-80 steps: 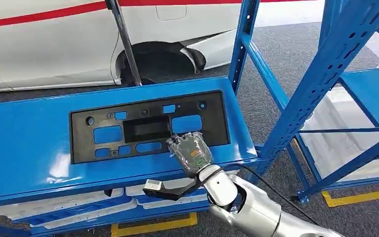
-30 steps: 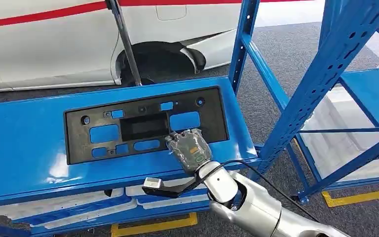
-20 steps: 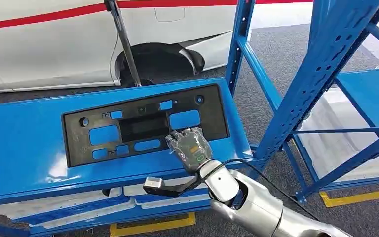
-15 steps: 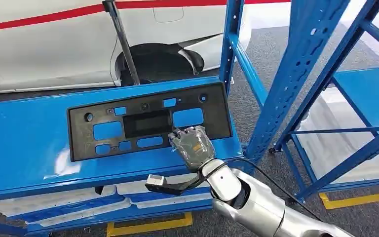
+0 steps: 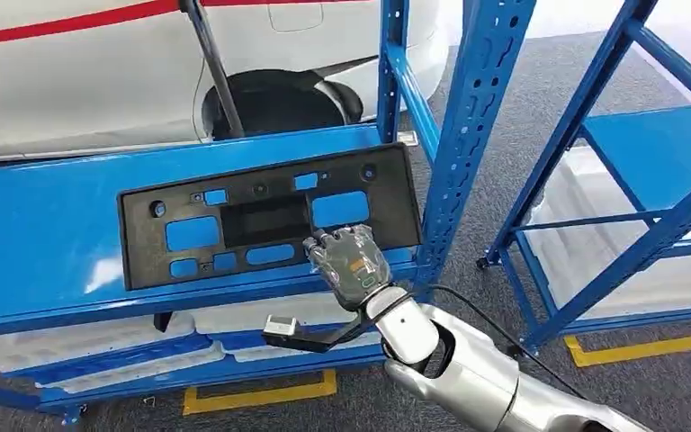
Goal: Take the parts from the cabinet and place them on the table.
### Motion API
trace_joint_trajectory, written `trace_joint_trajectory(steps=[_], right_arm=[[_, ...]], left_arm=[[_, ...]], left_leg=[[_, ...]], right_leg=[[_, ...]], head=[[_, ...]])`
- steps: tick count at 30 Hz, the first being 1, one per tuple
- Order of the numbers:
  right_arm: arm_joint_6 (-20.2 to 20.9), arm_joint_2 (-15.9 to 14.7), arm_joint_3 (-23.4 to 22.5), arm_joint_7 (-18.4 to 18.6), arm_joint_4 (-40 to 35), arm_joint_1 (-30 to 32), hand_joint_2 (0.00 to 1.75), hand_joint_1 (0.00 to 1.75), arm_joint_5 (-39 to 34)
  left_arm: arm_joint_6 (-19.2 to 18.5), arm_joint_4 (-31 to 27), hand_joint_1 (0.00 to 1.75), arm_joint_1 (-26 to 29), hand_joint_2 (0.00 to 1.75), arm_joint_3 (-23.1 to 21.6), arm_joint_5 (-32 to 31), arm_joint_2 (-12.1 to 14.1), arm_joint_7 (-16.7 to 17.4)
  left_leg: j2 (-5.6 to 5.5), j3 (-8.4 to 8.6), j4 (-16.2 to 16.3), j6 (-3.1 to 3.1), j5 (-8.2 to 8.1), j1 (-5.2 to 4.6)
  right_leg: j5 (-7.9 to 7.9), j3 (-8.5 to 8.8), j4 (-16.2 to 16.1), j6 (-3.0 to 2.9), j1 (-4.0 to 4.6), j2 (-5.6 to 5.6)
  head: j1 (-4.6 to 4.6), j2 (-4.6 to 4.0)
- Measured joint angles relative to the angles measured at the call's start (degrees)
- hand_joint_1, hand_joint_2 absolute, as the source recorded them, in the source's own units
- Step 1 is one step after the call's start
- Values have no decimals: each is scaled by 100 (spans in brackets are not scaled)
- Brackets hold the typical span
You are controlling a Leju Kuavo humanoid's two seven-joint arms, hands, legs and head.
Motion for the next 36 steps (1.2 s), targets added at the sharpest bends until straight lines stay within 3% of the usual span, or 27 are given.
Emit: trace_joint_trajectory(steps=[2, 3, 4, 5, 6, 7, 8, 9, 11, 12, 13, 14, 15, 18, 19, 20, 22, 23, 24, 25, 26, 28, 29, 30, 33, 34, 36], right_arm=[[0, 13, 0, 0, -9, -3, 175, 175, 0], [0, 0, -2, 0, -9, -1, 175, 175, 2], [0, 0, -2, 0, -9, -18, 175, 175, 0], [0, -9, -2, -7, -9, -27, 175, 175, 2], [0, -15, -2, 0, -9, -18, 175, 175, 0], [0, -22, 0, -2, -9, -11, 175, 175, 0], [0, -24, 0, 0, -9, -11, 175, 175, 0], [0, -31, 0, 0, -9, -11, 175, 175, 0], [0, -39, 0, 0, -9, -11, 175, 175, 0], [0, -42, 0, 0, -9, -12, 175, 175, 0], [0, -42, 0, 0, -9, -14, 175, 175, 0], [0, -44, 0, 0, -15, -30, 175, 175, 0], [0, -35, -2, 0, -32, -30, 175, 175, 2], [9, -42, 0, 0, -52, -26, 175, 175, 2], [20, -44, 2, 0, -52, -30, 175, 175, 2], [42, -44, 2, 0, -61, -32, 175, 175, 4], [68, -42, 6, 0, -103, -29, 175, 175, 7], [74, -42, 7, 0, -105, -29, 175, 175, 9], [83, -42, 9, 0, -105, -25, 175, 175, 9], [107, -42, 9, 0, -105, -21, 175, 175, 9], [129, -44, 11, 0, -107, -21, 175, 175, 9], [162, -50, 11, 94, -138, -21, 175, 175, 57], [160, -61, -2, 177, -168, -22, 175, 175, 96], [155, -101, -33, 252, -208, -22, 175, 175, 114], [181, -228, -140, 396, -348, -9, 175, 175, 149], [188, -307, -172, 415, -397, 17, 175, 175, 159], [269, -411, -203, 461, -488, 62, 175, 175, 171]], left_arm=[[-2, 0, 0, 1, 175, 0, 9, 0, 15], [-4, 0, 0, -4, 175, 0, 7, -7, 15], [-4, 0, 0, -10, 175, 0, 9, -7, 15], [-7, 0, 0, -15, 175, 0, 9, -7, 15], [-7, 0, 0, -13, 175, 0, 7, -11, 15], [-7, 0, 0, -9, 175, 0, 7, -26, 15], [-7, 0, 0, -8, 175, 0, 7, -37, 15], [-7, 0, 0, -8, 175, 0, 7, -42, 15], [-7, 0, 0, -8, 175, 0, 7, -44, 15], [-7, 0, 0, -8, 175, 0, 7, -44, 15], [-7, 0, 0, -11, 175, 0, 7, -44, 15], [-4, 0, 0, -9, 175, 0, 7, -42, 15], [-2, 0, 0, -19, 175, 0, 7, -50, 13], [9, 0, 0, 2, 175, 0, 7, -57, 0], [13, 0, 0, 14, 175, 0, 7, -57, 2], [15, 0, 0, 28, 175, -2, 4, -68, 15], [20, 0, 0, 27, 175, -2, -13, -77, 20], [20, 0, 0, 25, 175, -2, -20, -76, 31], [22, 0, 0, 23, 175, -2, -28, -76, 39], [24, 0, 0, 24, 175, -2, -44, -76, 61], [24, 0, 0, 18, 175, -2, -96, -76, 103], [26, 0, 0, -46, 175, -54, -318, -76, 197], [39, 0, 0, -135, 175, -110, -444, -72, 247], [61, 0, 0, -241, 175, -147, -540, -66, 260], [116, 0, 0, -493, 175, -221, -599, -68, 280], [118, 0, 0, -539, 175, -256, -608, -68, 297], [114, 0, 0, -589, 175, -282, -640, -77, 291]], left_leg=[[-6, -44, -159, 53, 174, -14], [7, 23, -314, -23, 324, 62], [4, -18, -378, -37, 402, 66], [7, -81, -378, -44, 467, 89], [9, -140, -376, -96, 512, 107], [11, -203, -372, -111, 563, 115], [16, -271, -360, -129, 612, 128], [20, -347, -341, -155, 657, 148], [24, -439, -307, -194, 700, 175], [24, -503, -269, -225, 721, 198], [23, -572, -197, -255, 737, 211], [25, -642, -137, -273, 738, 204], [24, -693, -64, -301, 753, 190], [24, -760, -63, -434, 883, 211], [20, -809, -34, -457, 848, 245], [11, -863, 123, -503, 592, 247], [9, -1105, 944, -576, -125, 285], [9, -1201, 1375, -600, -357, 296], [9, -1246, 1696, -613, -435, 299], [9, -1203, 1805, -616, -355, 303], [9, -1040, 1681, -612, -158, 307], [1, -430, 809, -571, 219, 306], [-44, -48, 242, -529, 181, 303], [-88, 219, -201, -489, 15, 256], [-78, 82, -171, -441, 115, 200], [-59, -1, -248, -369, 211, 231], [-7, -70, -269, -256, 360, 246]], right_leg=[[148, 10, -135, 77, -1, -7], [80, -25, -112, 77, 3, -8], [-182, -90, 17, 101, 14, -2], [-515, -179, 344, 132, 2, -2], [-829, -275, 765, 171, -21, -4], [-1038, -361, 1184, 212, -44, -4], [-1067, -393, 1468, 245, -63, -6], [-937, -323, 1523, 280, -83, -6], [-684, -85, 1277, 315, -105, -9], [-522, 174, 935, 339, -121, -13], [-439, 562, 412, 374, -142, -28], [-646, 855, -31, 387, -148, -37], [-669, 926, -185, 286, -86, -6], [-593, 796, -147, 127, -65, -8], [-527, 748, -178, 32, -109, -23], [-476, 689, -180, -18, -108, -21], [-363, 545, -178, -64, -109, -23], [-311, 473, -175, -62, -107, -22], [-259, 401, -170, -60, -107, -22], [-205, 331, -169, -54, -108, -22], [-148, 258, -168, -43, -109, -20], [-36, 126, -168, -1, -109, -3], [15, 92, -166, 25, -111, -5], [61, 55, -165, 66, -92, -19], [243, 39, -234, 179, -126, -43], [281, 21, -268, 226, -98, -23], [-272, -153, 96, 239, -109, -27]], head=[[-2, 0], [-15, -2], [-9, 0], [-7, 0], [2, -2], [0, 0], [2, 0], [2, 0], [2, 0], [2, 0], [2, 0], [7, 0], [-2, 0], [2, 0], [7, 0], [0, 0], [-9, 0], [-9, 0], [-9, 0], [-9, 0], [-9, 0], [-9, 0], [-9, 0], [-9, 0], [-2, 0], [0, -2], [28, -2]])
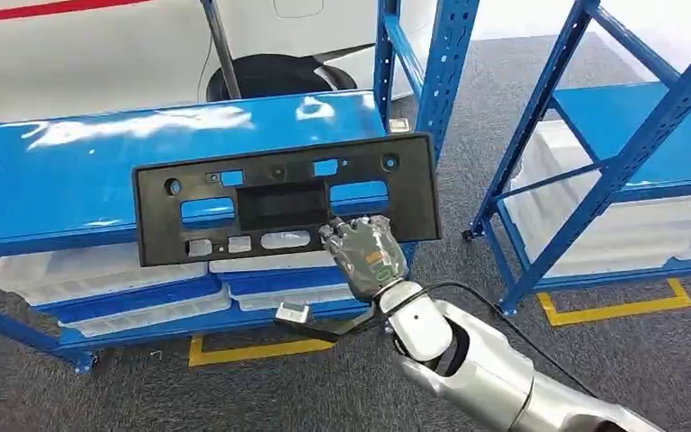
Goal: Take the parts from the cabinet and place them on the table.
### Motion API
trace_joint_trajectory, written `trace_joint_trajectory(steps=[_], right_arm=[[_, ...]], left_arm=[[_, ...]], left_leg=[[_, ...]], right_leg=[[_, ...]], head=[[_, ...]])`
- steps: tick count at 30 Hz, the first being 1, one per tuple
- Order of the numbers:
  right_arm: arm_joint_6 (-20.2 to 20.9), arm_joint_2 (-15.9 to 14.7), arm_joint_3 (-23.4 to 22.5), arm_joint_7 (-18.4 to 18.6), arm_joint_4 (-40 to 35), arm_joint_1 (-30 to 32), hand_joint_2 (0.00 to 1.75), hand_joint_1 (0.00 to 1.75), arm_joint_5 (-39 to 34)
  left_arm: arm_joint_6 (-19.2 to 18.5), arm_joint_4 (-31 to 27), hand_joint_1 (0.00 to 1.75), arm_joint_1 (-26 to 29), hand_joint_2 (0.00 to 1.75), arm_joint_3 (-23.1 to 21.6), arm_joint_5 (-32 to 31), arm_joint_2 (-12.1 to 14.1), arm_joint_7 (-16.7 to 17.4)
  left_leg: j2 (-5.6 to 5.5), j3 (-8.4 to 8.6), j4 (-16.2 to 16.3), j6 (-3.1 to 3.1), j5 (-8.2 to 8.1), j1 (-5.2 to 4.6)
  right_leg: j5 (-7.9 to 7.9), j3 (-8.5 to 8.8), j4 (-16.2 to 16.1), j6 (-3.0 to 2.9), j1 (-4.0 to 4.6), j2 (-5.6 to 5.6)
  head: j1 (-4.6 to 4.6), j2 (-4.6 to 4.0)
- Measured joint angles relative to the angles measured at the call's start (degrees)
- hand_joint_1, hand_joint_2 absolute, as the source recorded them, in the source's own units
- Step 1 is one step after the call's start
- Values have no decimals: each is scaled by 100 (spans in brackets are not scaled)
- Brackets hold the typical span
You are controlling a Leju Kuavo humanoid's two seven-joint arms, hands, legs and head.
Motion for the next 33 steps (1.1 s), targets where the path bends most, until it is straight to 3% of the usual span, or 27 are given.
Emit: trace_joint_trajectory(steps=[1, 2, 3, 4, 5, 7, 8, 9, 10, 12, 13, 14, 15, 17, 18, 19, 21, 22, 23, 24, 25, 28, 29, 30, 31, 32, 33], right_arm=[[57, -66, -33, 33, -46, 47, 175, 175, 7], [96, -98, -59, 53, -79, 87, 175, 175, 20], [118, -164, -83, 88, -116, 136, 175, 175, 33], [142, -235, -98, 133, -169, 185, 175, 175, 55], [153, -298, -124, 162, -222, 234, 175, 175, 65], [186, -404, -183, 205, -347, 306, 175, 175, 85], [210, -441, -220, 232, -410, 325, 175, 175, 105], [219, -483, -251, 271, -499, 345, 175, 175, 135], [229, -527, -293, 299, -590, 387, 175, 175, 146], [249, -612, -358, 330, -708, 489, 175, 175, 168], [256, -653, -380, 337, -764, 555, 175, 175, 179], [269, -688, -391, 337, -800, 581, 175, 175, 179], [280, -708, -409, 334, -844, 618, 175, 175, 188], [291, -734, -435, 298, -898, 676, 175, 175, 195], [289, -743, -463, 269, -907, 698, 175, 175, 199], [286, -749, -481, 240, -911, 711, 175, 175, 199], [267, -756, -490, 142, -922, 718, 175, 175, 188], [254, -756, -492, 75, -922, 714, 175, 175, 173], [243, -747, -492, 0, -922, 701, 175, 175, 133], [232, -732, -492, -61, -922, 686, 175, 175, 118], [210, -714, -492, -109, -918, 657, 175, 175, 107], [107, -539, -457, -363, -789, 491, 175, 175, -44], [49, -461, -422, -468, -689, 414, 175, 175, -122], [15, -380, -371, -516, -603, 328, 175, 175, -153], [-4, -308, -325, -546, -522, 261, 175, 175, -192], [-15, -240, -297, -546, -450, 241, 175, 175, -242], [-24, -173, -265, -548, -383, 230, 175, 175, -280]], left_arm=[[-15, 0, 0, 0, 175, -13, -15, -4, -9], [-17, 0, 0, 0, 175, -31, -24, -22, -17], [-15, 0, 0, 1, 175, -53, -31, -50, -22], [-17, 0, 0, 5, 175, -79, -35, -83, -35], [-17, 0, 0, 6, 175, -105, -55, -116, -37], [-33, 0, 0, 7, 175, -131, -87, -153, -37], [-35, 0, 0, 5, 175, -136, -101, -160, -39], [-33, 0, 0, 0, 175, -142, -122, -168, -53], [-33, 0, 0, -11, 175, -151, -144, -173, -74], [-42, 0, 0, -33, 175, -181, -192, -177, -81], [-46, 0, 0, -29, 175, -197, -199, -177, -79], [-46, 0, 0, -28, 175, -214, -206, -177, -76], [-48, 0, 0, -28, 175, -236, -212, -177, -72], [-48, 0, 0, -47, 175, -256, -238, -177, -74], [-50, 0, 0, -58, 175, -262, -245, -177, -74], [-57, 0, 0, -66, 175, -269, -254, -177, -74], [-59, 0, 0, -73, 175, -271, -251, -177, -72], [-59, 0, 0, -80, 175, -271, -223, -177, -72], [-57, 0, 0, -95, 175, -269, -192, -175, -74], [-48, 0, 0, -113, 175, -269, -166, -166, -81], [-39, 0, 0, -128, 175, -267, -144, -164, -96], [31, 0, 0, -69, 175, -245, 66, -155, -215], [74, 0, 0, -19, 175, -210, 177, -155, -301], [96, 0, 0, 22, 175, -172, 234, -151, -363], [105, 0, 0, 73, 175, -122, 271, -140, -393], [96, 0, 0, 120, 175, -96, 271, -140, -393], [85, 0, 0, 172, 175, -83, 269, -140, -383]], left_leg=[[13, -78, 1, 23, 63, -18], [21, -135, 4, 40, 112, -31], [24, -211, 12, 51, 173, -46], [26, -289, 19, 51, 231, -56], [25, -364, 27, 49, 284, -59], [24, -511, 74, 24, 366, -59], [24, -551, 123, 2, 387, -58], [24, -613, 192, -22, 397, -99], [31, -645, 216, -52, 436, -93], [34, -696, 198, -104, 553, -74], [27, -724, 201, -148, 590, -84], [14, -780, 272, -182, 436, -42], [14, -865, 501, -241, 120, -35], [15, -1099, 1402, -327, -577, 14], [15, -1177, 1826, -348, -750, 26], [14, -1183, 2067, -358, -728, 33], [14, -913, 1888, -349, -343, 37], [12, -594, 1452, -321, -121, 34], [7, -211, 902, -276, -68, 19], [1, 186, 327, -225, -242, -6], [-2, 371, -64, -191, -340, -40], [0, 254, -67, -111, -247, -79], [22, 216, -136, -57, -137, -11], [21, 155, -137, -18, -65, -36], [29, 59, -117, 43, 15, -37], [27, -22, -116, 39, 76, -47], [23, -98, -110, 43, 137, -55]], right_leg=[[-438, -126, 498, 6, 2, -1], [-685, -217, 904, 13, 5, 0], [-819, -293, 1337, 24, 7, 0], [-739, -287, 1574, 26, 6, -1], [-550, -179, 1557, 24, 8, -1], [-179, 358, 902, 2, 8, -3], [-180, 732, 403, -18, 8, -8], [-351, 1103, -147, -36, 37, -14], [-450, 1191, -350, -68, 48, -7], [-400, 1112, -329, -127, 72, -7], [-339, 1055, -361, -188, 53, -19], [-272, 1019, -369, -222, 28, -33], [-210, 945, -367, -267, 19, -28], [-86, 784, -365, -286, 18, -25], [-22, 699, -361, -284, 18, -24], [37, 618, -357, -281, 18, -24], [162, 459, -356, -260, 18, -23], [229, 381, -356, -242, 19, -17], [288, 329, -355, -224, 18, -14], [332, 291, -354, -194, 26, -14], [377, 271, -350, -166, 35, -23], [576, 244, -431, -60, -2, -27], [533, 197, -422, -29, 5, -21], [222, 128, -258, -30, 9, -16], [-230, 8, 141, -35, 0, -16], [-566, -83, 589, -34, 2, -17], [-785, -161, 1034, -28, 4, -15]], head=[[0, 2], [0, 2], [2, 2], [2, 2], [0, 2], [4, 2], [4, 2], [4, 2], [-9, 2], [-4, 2], [-2, 2], [0, 0], [-13, 2], [-15, 0], [-15, 2], [-17, 2], [-15, 2], [-17, 2], [-17, 2], [-15, 2], [-11, 2], [-13, 2], [-17, 0], [-15, 2], [-6, 2], [0, 2], [-2, 2]])
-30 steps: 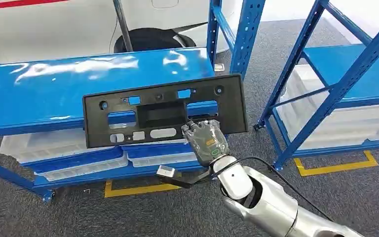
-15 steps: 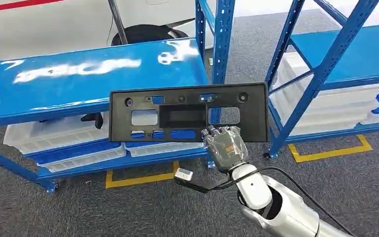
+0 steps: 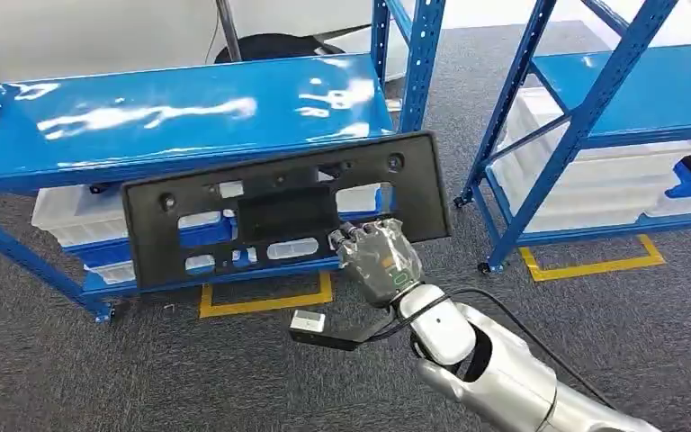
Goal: Take the parts from the cabinet and place them on the table.
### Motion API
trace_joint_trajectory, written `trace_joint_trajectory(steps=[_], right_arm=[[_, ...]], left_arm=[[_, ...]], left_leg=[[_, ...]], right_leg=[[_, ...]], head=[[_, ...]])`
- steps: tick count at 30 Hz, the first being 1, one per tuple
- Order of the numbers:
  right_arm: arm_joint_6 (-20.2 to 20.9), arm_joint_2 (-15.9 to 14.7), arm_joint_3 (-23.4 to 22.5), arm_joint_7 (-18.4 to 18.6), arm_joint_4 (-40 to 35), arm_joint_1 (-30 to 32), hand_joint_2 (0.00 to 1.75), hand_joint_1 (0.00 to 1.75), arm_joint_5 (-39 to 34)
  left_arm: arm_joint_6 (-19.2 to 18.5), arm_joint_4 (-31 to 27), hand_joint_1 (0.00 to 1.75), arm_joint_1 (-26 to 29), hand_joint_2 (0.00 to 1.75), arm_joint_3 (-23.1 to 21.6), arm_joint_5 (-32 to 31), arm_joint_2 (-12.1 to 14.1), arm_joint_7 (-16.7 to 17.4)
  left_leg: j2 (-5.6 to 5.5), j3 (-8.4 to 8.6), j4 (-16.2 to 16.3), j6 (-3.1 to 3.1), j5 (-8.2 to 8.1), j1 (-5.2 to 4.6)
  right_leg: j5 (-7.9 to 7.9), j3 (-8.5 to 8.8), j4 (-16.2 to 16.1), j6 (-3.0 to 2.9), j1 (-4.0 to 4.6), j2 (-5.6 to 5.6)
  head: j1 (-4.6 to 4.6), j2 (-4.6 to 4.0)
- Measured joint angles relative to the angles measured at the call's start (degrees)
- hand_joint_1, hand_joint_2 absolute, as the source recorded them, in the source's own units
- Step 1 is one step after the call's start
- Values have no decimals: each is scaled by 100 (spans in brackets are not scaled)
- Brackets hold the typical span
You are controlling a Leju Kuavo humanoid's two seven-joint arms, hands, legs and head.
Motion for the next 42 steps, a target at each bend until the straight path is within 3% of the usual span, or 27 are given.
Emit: trace_joint_trajectory(steps=[1, 3, 5, 7, 10, 11, 12, 14, 16, 17, 19, 20, 22, 23, 25, 26, 27, 28, 30, 31, 33, 35, 36, 37, 38, 40, 42], right_arm=[[-22, 53, 48, 2, 79, -8, 175, 175, -29], [-79, 129, 92, 20, 160, -10, 175, 175, -77], [-107, 175, 127, 63, 228, -28, 175, 175, -90], [-109, 223, 149, 111, 249, -40, 175, 175, -129], [-127, 252, 179, 183, 291, -34, 175, 175, -131], [-127, 254, 190, 192, 311, -31, 175, 175, -129], [-127, 256, 195, 203, 319, -25, 175, 175, -129], [-127, 273, 199, 212, 330, -22, 175, 175, -129], [-125, 273, 201, 218, 352, -19, 175, 175, -127], [-124, 273, 203, 218, 357, -11, 175, 175, -127], [-122, 273, 203, 218, 357, -3, 175, 175, -118], [-120, 271, 203, 223, 357, -5, 175, 175, -112], [-122, 280, 199, 227, 357, -10, 175, 175, -96], [-120, 280, 199, 232, 357, -11, 175, 175, -94], [-101, 280, 201, 247, 357, -9, 175, 175, -116], [-81, 280, 201, 253, 357, -2, 175, 175, -140], [-76, 276, 199, 264, 357, -2, 175, 175, -145], [-70, 273, 199, 269, 357, -2, 175, 175, -151], [-68, 271, 201, 269, 357, 5, 175, 175, -164], [-66, 271, 201, 269, 357, 5, 175, 175, -168], [-63, 265, 201, 271, 357, 8, 175, 175, -184], [-55, 265, 201, 273, 357, 6, 175, 175, -197], [-46, 265, 199, 273, 357, 2, 175, 175, -208], [-41, 267, 199, 264, 357, -16, 175, 175, -247], [-37, 276, 195, 238, 359, -50, 175, 175, -263], [-31, 286, 199, 186, 407, -152, 175, 175, -321], [-48, 286, 197, 155, 468, -183, 175, 175, -343]], left_arm=[[-22, 0, 0, 56, 175, 7, -4, 2, 28], [-50, 0, 0, 133, 175, 11, -44, 15, 107], [-70, 0, 0, 191, 175, 13, -68, 28, 129], [-100, 0, 0, 207, 175, 13, -116, 37, 192], [-111, 0, 0, 237, 175, 13, -160, 59, 230], [-111, 2, 0, 252, 175, 13, -162, 92, 236], [-118, 2, 0, 275, 175, 13, -179, 92, 247], [-133, 2, 0, 285, 175, 11, -216, 96, 249], [-138, 2, 0, 276, 175, 11, -236, 105, 278], [-144, 2, 0, 277, 175, 11, -238, 105, 291], [-155, 2, 0, 274, 175, 11, -247, 105, 297], [-155, 2, 0, 265, 175, 11, -256, 105, 297], [-162, 2, 0, 236, 175, 11, -262, 105, 297], [-166, 2, 0, 230, 175, 11, -262, 105, 300], [-173, 2, 0, 247, 175, 11, -262, 105, 304], [-181, 2, 0, 260, 175, 11, -262, 103, 306], [-188, 2, 0, 263, 175, 11, -262, 103, 308], [-188, 2, 0, 259, 175, 11, -262, 105, 308], [-188, 2, 0, 257, 175, 11, -262, 122, 313], [-188, 2, 0, 259, 175, 11, -262, 122, 313], [-188, 2, 0, 266, 175, 11, -262, 120, 310], [-190, 2, 0, 262, 175, 11, -262, 122, 310], [-190, 2, 0, 259, 175, 11, -260, 125, 313], [-197, 2, 0, 254, 175, 11, -262, 125, 313], [-210, 2, 0, 240, 175, 11, -264, 125, 332], [-204, 2, 0, 198, 175, 11, -288, 125, 376], [-199, 2, 0, 190, 175, 11, -312, 144, 394]], left_leg=[[-2, -95, 19, -6, 65, -6], [-6, -278, 79, -21, 160, -7], [-16, -443, 175, -61, 225, 0], [-10, -562, 281, -120, 270, -28], [3, -658, 264, -222, 450, -7], [-2, -708, 283, -249, 418, 14], [-10, -756, 407, -300, 191, 30], [-13, -986, 1203, -383, -538, 71], [-12, -1162, 2070, -440, -896, 94], [-12, -1129, 2206, -451, -818, 107], [-12, -753, 1826, -454, -403, 129], [-12, -414, 1339, -447, -244, 133], [-51, 355, 218, -391, -407, 92], [-59, 417, 5, -337, -477, 83], [-61, 324, 70, -293, -393, 49], [-55, 273, 34, -214, -303, 78], [-33, 226, 31, -169, -234, 86], [-30, 155, 33, -110, -179, 81], [-27, 7, 36, -52, -52, 55], [-27, -69, 44, -46, 6, 40], [-27, -231, 62, -46, 124, 9], [-30, -382, 99, -62, 220, -7], [-34, -425, 128, -74, 249, -9], [-36, -475, 165, -97, 265, -39], [-26, -515, 189, -127, 326, -35], [-13, -616, 180, -199, 418, -10], [-20, -694, 222, -245, 394, 7]], right_leg=[[-25, -35, 383, 4, 2, 0], [368, 160, 403, 4, 1, -1], [678, 779, -406, -21, 0, -1], [355, 1321, -1316, -47, 52, 8], [380, 1231, -1375, -147, 87, 8], [446, 1192, -1409, -208, 36, -16], [507, 1128, -1406, -244, 35, -20], [636, 980, -1405, -300, 35, -26], [768, 816, -1399, -298, 36, -30], [831, 732, -1397, -291, 36, -30], [959, 559, -1395, -264, 31, -26], [1023, 485, -1394, -239, 27, -15], [1124, 400, -1382, -167, 54, -6], [1195, 380, -1396, -136, 52, -17], [1337, 361, -1466, -68, 31, -20], [1351, 329, -1479, -20, 42, -8], [1177, 268, -1401, -6, 17, -2], [833, 175, -1144, -7, 24, -2], [100, -74, -194, -1, 19, -2], [-63, -153, 225, 7, 24, 2], [168, -51, 520, -1, 25, 3], [592, 483, -87, -59, 35, 2], [622, 861, -584, -94, 49, 3], [470, 1246, -1113, -126, 83, -2], [368, 1385, -1462, -123, 94, -1], [373, 1284, -1471, -144, 132, 5], [479, 1221, -1526, -268, 63, -29]], head=[[2, 0], [4, 0], [7, 0], [7, 0], [7, 0], [15, -2], [2, 0], [0, 0], [2, 0], [7, 0], [7, 0], [7, 0], [7, 0], [11, 0], [17, 0], [20, 0], [17, 0], [46, 0], [72, 0], [88, 0], [92, 0], [94, 0], [92, 0], [98, 0], [103, 0], [129, 2], [138, 0]])
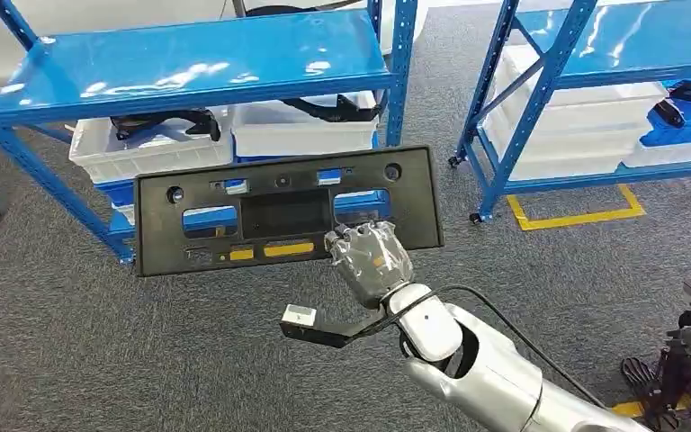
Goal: Take the parts from the cabinet and place them on the table.
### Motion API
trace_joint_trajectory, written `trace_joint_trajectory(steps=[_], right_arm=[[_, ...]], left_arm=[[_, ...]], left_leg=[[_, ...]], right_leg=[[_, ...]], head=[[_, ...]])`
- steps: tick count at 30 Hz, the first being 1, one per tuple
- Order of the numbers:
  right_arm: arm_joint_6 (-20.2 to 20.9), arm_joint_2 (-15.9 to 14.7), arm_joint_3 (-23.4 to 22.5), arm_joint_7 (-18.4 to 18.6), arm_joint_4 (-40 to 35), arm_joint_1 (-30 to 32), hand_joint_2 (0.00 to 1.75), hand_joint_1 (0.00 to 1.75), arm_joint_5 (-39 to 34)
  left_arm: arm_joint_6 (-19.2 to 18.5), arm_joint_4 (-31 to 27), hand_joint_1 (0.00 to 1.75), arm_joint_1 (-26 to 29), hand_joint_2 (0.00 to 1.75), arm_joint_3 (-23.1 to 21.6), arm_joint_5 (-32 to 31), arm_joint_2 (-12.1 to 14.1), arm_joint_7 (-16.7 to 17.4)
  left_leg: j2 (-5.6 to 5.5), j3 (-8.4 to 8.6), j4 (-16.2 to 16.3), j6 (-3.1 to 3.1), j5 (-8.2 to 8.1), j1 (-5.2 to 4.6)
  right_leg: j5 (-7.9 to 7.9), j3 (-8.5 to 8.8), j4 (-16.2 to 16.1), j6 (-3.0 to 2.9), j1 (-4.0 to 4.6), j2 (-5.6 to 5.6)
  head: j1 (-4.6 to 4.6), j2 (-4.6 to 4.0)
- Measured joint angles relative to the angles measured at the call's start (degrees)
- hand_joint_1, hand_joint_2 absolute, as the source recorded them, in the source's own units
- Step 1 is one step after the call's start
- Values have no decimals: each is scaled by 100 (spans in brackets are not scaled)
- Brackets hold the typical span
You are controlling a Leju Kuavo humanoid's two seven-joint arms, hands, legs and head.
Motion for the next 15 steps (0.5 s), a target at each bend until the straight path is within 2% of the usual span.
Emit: trace_joint_trajectory(steps=[1, 2, 3, 4, 5, 6, 7, 8, 9, 10, 11, 13, 14, 15], right_arm=[[0, 4, 0, -2, 29, -12, 175, 175, -15], [0, 18, 2, 0, 46, -15, 175, 175, -15], [-11, 26, 2, 2, 68, -24, 175, 175, -9], [-24, 30, 2, 13, 98, -26, 175, 175, 20], [-26, 31, 4, 22, 134, -25, 175, 175, 31], [-26, 31, 7, 26, 168, -23, 175, 175, 35], [-26, 33, 7, 26, 186, -24, 175, 175, 37], [-28, 35, 7, 26, 206, -27, 175, 175, 39], [-31, 42, 7, 28, 221, -32, 175, 175, 39], [-39, 59, 7, 35, 236, -37, 175, 175, 39], [-52, 61, 4, 46, 251, -48, 175, 175, 37], [-68, 81, 7, 48, 280, -50, 175, 175, 33], [-70, 96, 9, 48, 291, -44, 175, 175, 33], [-72, 94, 7, 53, 306, -47, 175, 175, 33]], left_arm=[[-6, 0, 0, 5, 175, 0, -4, -2, 0], [-9, 0, 0, 1, 175, 0, -4, -2, -2], [-20, 0, 0, 2, 175, 0, -4, 2, -2], [-28, 0, 0, 5, 175, 0, -5, 7, -7], [-33, 0, 0, 8, 175, 0, -4, 6, -9], [-37, 0, 0, 10, 175, 0, -4, 9, -9], [-37, 0, 0, 10, 175, 0, -5, 15, -9], [-39, 0, 0, 6, 175, 0, -7, 17, -9], [-39, 0, 0, -3, 175, 0, -7, 20, -9], [-41, 0, 0, -23, 175, 0, -11, 20, -9], [-41, 0, 0, -40, 175, 0, -20, 24, -11], [-46, 0, 0, -24, 175, 0, -24, 24, -9], [-48, 0, 0, -12, 175, 0, -24, 24, -5], [-48, 0, 0, 3, 175, 0, -24, 28, 4]], left_leg=[[-12, -90, 231, -70, -290, 4], [-12, -207, 594, -123, -580, 39], [-11, -379, 1124, -177, -879, 71], [-11, -527, 1594, -219, -1046, 91], [-10, -587, 1861, -242, -1065, 112], [-8, -510, 1822, -266, -977, 136], [-2, -300, 1521, -285, -822, 153], [30, 45, 979, -304, -633, 162], [118, 387, 446, -313, -499, 168], [291, 705, -24, -301, -490, 148], [233, 724, -151, -209, -459, 96], [170, 633, -130, -124, -450, 76], [122, 610, -136, -74, -422, 71], [89, 613, -187, 5, -369, 119]], right_leg=[[52, -50, 0, -39, -5, 7], [92, -85, 0, -72, -10, 1], [131, -127, 2, -75, -9, -32], [166, -169, 3, -72, -9, -42], [197, -209, 4, -66, -11, -69], [223, -246, 5, -50, -17, -93], [245, -275, 7, -36, -24, -131], [264, -292, 7, -13, -37, -160], [275, -295, 9, 6, -40, -191], [288, -305, 10, 38, -10, -229], [309, -330, 16, 72, -4, -257], [346, -339, 16, 134, -6, -335], [363, -337, 5, 167, -4, -382], [307, -373, 32, 213, -18, -360]], head=[[-20, 0], [-20, 0], [-17, 0], [-17, 0], [-18, 0], [-18, 0], [-18, 0], [-18, 0], [-18, 0], [-20, 0], [-11, 0], [-20, 0], [-15, 0], [-13, 0]])
